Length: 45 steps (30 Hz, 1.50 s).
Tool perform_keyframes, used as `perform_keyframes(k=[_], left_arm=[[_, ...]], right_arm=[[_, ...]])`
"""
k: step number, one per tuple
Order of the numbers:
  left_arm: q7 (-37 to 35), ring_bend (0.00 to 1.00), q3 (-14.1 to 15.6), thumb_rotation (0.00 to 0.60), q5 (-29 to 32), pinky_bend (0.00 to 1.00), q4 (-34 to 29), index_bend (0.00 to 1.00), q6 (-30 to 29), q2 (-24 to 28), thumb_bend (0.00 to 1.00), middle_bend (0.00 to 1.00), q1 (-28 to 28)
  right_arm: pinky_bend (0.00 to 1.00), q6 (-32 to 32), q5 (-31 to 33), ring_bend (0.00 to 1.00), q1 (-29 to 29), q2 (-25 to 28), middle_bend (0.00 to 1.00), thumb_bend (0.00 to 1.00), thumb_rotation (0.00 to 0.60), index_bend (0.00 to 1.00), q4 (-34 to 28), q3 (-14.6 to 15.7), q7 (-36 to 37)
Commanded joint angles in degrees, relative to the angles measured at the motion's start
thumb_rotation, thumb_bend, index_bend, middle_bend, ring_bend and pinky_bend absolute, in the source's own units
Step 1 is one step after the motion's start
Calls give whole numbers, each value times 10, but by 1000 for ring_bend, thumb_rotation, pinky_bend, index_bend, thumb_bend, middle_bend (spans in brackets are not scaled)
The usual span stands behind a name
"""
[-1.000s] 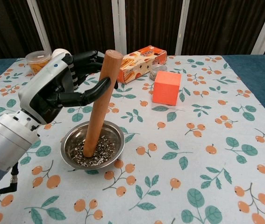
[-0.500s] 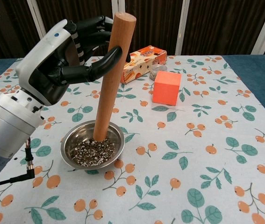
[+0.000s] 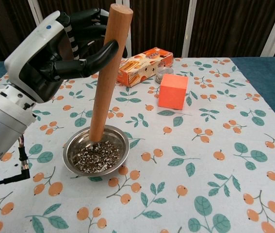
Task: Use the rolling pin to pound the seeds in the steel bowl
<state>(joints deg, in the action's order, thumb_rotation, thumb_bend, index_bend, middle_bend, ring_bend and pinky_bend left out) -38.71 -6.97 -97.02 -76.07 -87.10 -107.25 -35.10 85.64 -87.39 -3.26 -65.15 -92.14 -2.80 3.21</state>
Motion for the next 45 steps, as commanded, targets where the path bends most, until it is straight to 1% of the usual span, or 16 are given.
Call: perform_keyframes(k=[1,4,6,7,10,16,17,20,24,29,40,45], left_arm=[[5,118,0,600,3,28,-4,636,1,2,761,639,2],[22,118,1,600,4,28,-7,637,6,8,759,641,3],[50,121,2,600,-2,28,-9,640,7,18,758,643,2],[87,123,-1,600,-11,28,-9,642,6,32,758,646,-1],[145,127,-9,600,-18,28,-20,645,15,68,758,660,-7],[243,129,-27,600,12,28,-60,645,56,158,758,664,-4],[259,129,-28,600,20,28,-70,645,64,178,758,664,-1],[294,133,-27,600,33,28,-76,645,80,213,759,664,3],[332,135,-16,600,36,28,-51,645,97,246,761,664,8],[332,135,-1,600,48,28,-3,645,114,243,764,664,16],[314,135,42,600,45,28,135,645,140,169,766,664,24],[313,135,51,600,45,28,171,645,145,146,766,664,27]], right_arm=[[0,-1,1,0,0,0,0,367,600,0,0,0,-1],[0,-1,3,0,1,0,0,367,600,0,-1,0,-1],[0,-1,4,0,1,1,0,366,600,0,-2,0,0],[0,-2,5,0,1,2,0,366,600,0,-2,0,2],[0,-2,5,0,2,4,0,367,600,0,-3,0,5],[0,-1,5,0,4,8,0,367,600,0,-7,2,13],[0,-1,4,0,4,8,0,367,600,0,-8,2,14],[0,-2,4,0,4,9,0,367,600,0,-10,3,15],[0,-4,4,0,3,8,0,367,600,0,-11,3,11],[0,-6,6,0,2,7,0,367,600,0,-13,3,7],[0,-10,11,0,2,7,0,366,600,0,-17,2,6],[0,-10,12,0,3,9,0,367,600,0,-17,2,7]])
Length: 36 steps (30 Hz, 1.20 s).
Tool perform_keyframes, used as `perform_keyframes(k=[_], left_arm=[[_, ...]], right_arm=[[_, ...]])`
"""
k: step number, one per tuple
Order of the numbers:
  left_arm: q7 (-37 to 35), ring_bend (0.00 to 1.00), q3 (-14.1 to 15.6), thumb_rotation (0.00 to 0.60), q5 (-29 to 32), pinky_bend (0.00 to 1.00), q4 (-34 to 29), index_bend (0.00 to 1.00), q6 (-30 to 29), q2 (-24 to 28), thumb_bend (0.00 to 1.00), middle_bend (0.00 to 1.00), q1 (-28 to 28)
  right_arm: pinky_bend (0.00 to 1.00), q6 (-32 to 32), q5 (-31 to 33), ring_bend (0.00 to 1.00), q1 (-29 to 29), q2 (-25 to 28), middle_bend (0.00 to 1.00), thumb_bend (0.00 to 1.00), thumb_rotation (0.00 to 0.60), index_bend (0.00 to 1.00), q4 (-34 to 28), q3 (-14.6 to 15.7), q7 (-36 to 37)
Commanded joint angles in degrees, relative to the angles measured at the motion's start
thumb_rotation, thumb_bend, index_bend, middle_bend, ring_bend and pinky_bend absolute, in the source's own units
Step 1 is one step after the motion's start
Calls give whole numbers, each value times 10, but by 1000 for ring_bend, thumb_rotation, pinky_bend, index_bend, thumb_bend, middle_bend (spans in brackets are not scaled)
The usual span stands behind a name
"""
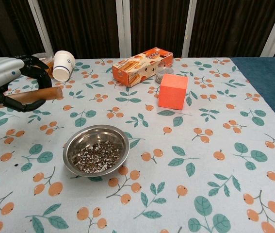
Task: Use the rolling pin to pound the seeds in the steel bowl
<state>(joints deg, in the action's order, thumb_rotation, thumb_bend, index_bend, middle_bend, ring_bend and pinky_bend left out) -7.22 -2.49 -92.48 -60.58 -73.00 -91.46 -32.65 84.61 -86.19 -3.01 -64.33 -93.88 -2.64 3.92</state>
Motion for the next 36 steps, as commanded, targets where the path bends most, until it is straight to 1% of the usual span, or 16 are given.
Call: perform_keyframes(k=[1,5,13,19,21,27,32,36], left_arm=[[-1,135,8,600,-1,28,23,645,6,-16,766,664,3],[-3,135,12,600,4,26,46,645,11,-31,766,664,5],[-3,135,13,600,14,21,67,644,21,-56,766,636,9],[4,117,19,600,17,1,72,616,29,-65,715,496,12],[5,93,20,600,17,0,72,585,29,-64,678,430,13],[2,38,20,600,25,0,58,493,37,-52,595,297,17],[0,23,19,600,29,0,31,415,36,-37,544,258,20],[10,1,19,600,31,0,6,319,33,-22,500,223,23]], right_arm=[[0,1,0,0,0,1,0,367,600,0,0,0,0],[0,3,-3,0,1,1,0,367,600,0,0,1,-1],[0,5,-3,0,3,0,0,367,600,0,0,1,-6],[0,6,-1,0,3,-1,0,367,600,0,-2,0,-9],[0,6,-2,0,4,-1,0,367,600,0,-1,0,-9],[0,8,-5,0,4,-1,0,367,600,0,-1,1,-9],[0,9,-5,0,5,-1,0,366,600,0,-1,1,-10],[0,8,-4,0,5,-1,0,367,600,0,-1,1,-10]])
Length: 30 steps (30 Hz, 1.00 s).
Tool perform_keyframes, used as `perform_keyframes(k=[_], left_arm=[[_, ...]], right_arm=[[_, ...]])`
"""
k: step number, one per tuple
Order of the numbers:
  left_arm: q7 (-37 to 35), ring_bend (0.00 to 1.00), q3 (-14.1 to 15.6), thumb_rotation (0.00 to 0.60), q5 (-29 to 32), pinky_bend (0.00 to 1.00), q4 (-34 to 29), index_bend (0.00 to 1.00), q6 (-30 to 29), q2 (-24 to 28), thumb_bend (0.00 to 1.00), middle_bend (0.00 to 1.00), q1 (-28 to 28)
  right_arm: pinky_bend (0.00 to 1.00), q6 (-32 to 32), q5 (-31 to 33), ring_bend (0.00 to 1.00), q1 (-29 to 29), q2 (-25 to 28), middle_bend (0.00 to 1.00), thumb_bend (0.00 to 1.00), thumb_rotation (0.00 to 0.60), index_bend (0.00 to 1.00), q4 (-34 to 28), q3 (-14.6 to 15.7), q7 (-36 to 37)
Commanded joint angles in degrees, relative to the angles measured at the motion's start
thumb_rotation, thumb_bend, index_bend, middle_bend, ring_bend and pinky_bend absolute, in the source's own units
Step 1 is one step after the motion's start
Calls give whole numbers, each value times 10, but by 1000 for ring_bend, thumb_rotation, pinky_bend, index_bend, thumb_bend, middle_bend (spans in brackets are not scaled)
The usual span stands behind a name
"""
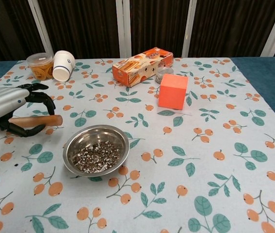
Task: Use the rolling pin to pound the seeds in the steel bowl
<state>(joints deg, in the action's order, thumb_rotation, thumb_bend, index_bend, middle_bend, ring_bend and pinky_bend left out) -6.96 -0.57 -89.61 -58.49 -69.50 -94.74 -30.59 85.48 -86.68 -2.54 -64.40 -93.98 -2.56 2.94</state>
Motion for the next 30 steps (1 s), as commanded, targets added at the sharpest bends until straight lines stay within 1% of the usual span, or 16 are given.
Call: perform_keyframes(k=[1,3,8,10,12,15,17,18,19,22,24,26,30], left_arm=[[11,1,0,600,3,0,-23,292,-2,16,488,212,4],[19,0,-1,600,5,0,-40,252,-4,26,462,188,7],[46,0,-2,600,15,0,-101,221,-18,64,421,151,22],[63,0,1,600,10,0,-126,211,-36,84,400,131,32],[92,0,2,600,4,0,-152,179,-65,108,352,90,47],[117,0,5,600,7,0,-179,94,-99,131,269,16,71],[136,0,11,600,19,0,-223,46,-126,159,244,0,100],[145,0,15,600,26,0,-249,38,-133,175,244,0,112],[155,0,22,600,32,0,-287,26,-146,200,242,0,128],[161,0,36,600,33,0,-338,2,-172,242,209,0,156],[162,0,49,600,30,0,-354,0,-193,264,174,0,178],[168,0,62,600,23,0,-352,0,-211,281,144,0,197],[166,0,75,600,22,0,-345,0,-232,301,131,0,226]], right_arm=[[0,0,1,0,0,0,0,367,600,0,0,0,0],[0,-1,1,0,0,0,0,367,600,0,1,0,0],[0,-3,3,0,-1,1,0,367,600,0,1,-1,-1],[0,-4,3,0,-1,2,0,367,600,0,1,0,-1],[0,-7,3,0,-2,2,0,367,600,0,2,1,-5],[0,-9,2,0,-2,3,0,367,600,0,2,2,-8],[0,-7,0,0,-2,4,0,367,600,0,2,2,-8],[0,-7,0,0,-2,4,0,367,600,0,3,2,-9],[0,-6,-1,0,-2,3,0,366,600,0,4,2,-10],[0,-7,1,0,-3,2,0,367,600,0,4,1,-13],[0,-4,-1,0,-3,1,0,367,600,0,7,0,-18],[0,-1,-4,0,-3,1,0,367,600,0,8,0,-20],[0,2,-10,0,-3,-2,0,367,600,0,10,1,-24]])
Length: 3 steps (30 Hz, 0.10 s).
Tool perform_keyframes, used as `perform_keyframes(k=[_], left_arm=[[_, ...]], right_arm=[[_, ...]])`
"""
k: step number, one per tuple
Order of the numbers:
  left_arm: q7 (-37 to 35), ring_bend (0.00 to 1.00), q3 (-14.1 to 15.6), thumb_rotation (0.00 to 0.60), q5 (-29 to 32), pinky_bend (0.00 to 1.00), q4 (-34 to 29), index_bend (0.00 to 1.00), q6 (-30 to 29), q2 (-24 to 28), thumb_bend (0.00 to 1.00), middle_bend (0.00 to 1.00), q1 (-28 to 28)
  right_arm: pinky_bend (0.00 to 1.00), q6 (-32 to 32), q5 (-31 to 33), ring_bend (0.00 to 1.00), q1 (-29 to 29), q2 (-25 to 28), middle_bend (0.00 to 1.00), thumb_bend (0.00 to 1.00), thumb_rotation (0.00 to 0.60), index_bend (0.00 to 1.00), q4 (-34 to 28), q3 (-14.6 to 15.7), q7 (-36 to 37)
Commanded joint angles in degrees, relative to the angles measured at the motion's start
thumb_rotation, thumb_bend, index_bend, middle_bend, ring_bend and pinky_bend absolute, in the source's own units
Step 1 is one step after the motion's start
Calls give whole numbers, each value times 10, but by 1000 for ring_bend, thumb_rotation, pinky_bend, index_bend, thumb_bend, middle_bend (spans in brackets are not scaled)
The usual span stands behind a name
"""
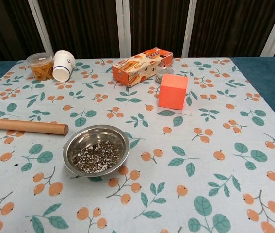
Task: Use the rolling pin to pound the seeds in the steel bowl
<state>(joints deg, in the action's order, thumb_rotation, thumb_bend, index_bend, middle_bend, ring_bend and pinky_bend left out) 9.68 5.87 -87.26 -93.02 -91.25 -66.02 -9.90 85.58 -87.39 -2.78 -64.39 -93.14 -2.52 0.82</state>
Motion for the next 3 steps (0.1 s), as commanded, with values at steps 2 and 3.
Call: perform_keyframes(k=[2,3], left_arm=[[-11,0,12,600,3,0,0,0,-12,19,131,0,25],[-26,0,11,600,8,0,-4,0,-9,22,131,0,26]], right_arm=[[0,1,-3,0,-1,-3,0,367,600,0,2,0,-6],[0,2,-4,0,-1,-4,0,367,600,0,3,0,-7]])
